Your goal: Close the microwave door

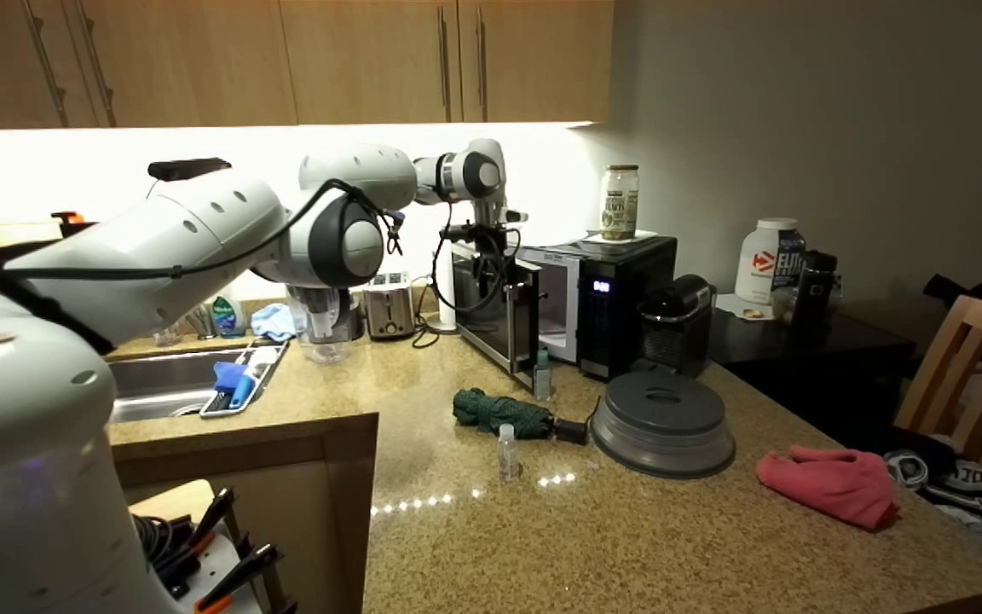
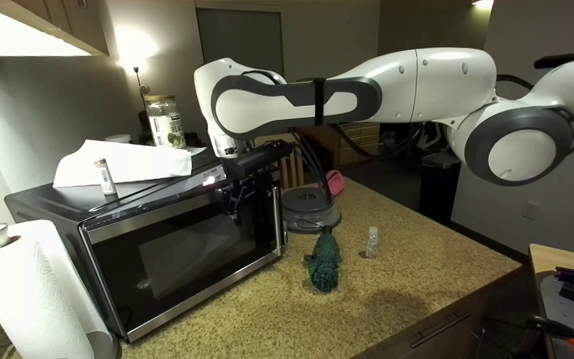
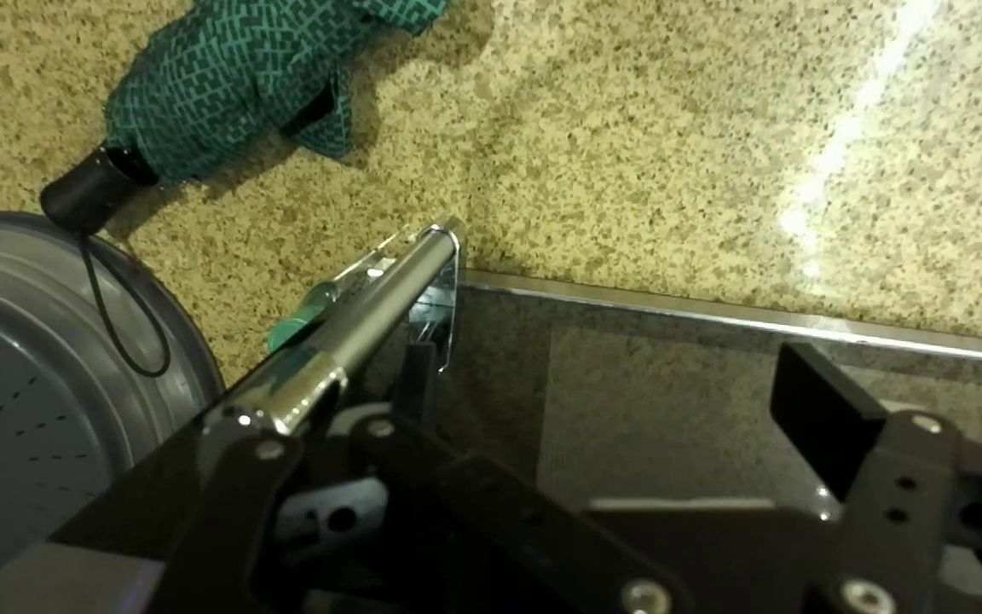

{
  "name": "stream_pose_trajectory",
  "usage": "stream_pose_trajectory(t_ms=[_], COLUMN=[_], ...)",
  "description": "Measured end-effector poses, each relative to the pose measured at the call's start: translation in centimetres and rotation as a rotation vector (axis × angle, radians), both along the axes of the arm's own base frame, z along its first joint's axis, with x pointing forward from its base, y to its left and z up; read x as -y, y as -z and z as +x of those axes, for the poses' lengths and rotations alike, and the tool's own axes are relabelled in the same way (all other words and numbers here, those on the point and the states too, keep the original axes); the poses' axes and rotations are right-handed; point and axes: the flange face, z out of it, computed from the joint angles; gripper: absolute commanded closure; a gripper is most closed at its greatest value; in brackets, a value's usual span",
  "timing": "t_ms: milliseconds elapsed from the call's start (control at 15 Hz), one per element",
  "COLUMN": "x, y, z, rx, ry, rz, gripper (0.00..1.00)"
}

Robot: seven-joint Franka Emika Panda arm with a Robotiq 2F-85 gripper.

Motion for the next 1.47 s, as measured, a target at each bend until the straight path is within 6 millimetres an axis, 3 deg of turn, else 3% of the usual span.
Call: stream_pose_trajectory(t_ms=[933,1467], x=[-1.2,-1.2], y=[0.3,0.2], z=[-0.7,-0.5], rx=[-0.029,-0.041], ry=[-0.290,-0.389], rz=[-0.173,-0.179], gripper=[0.00,0.00])
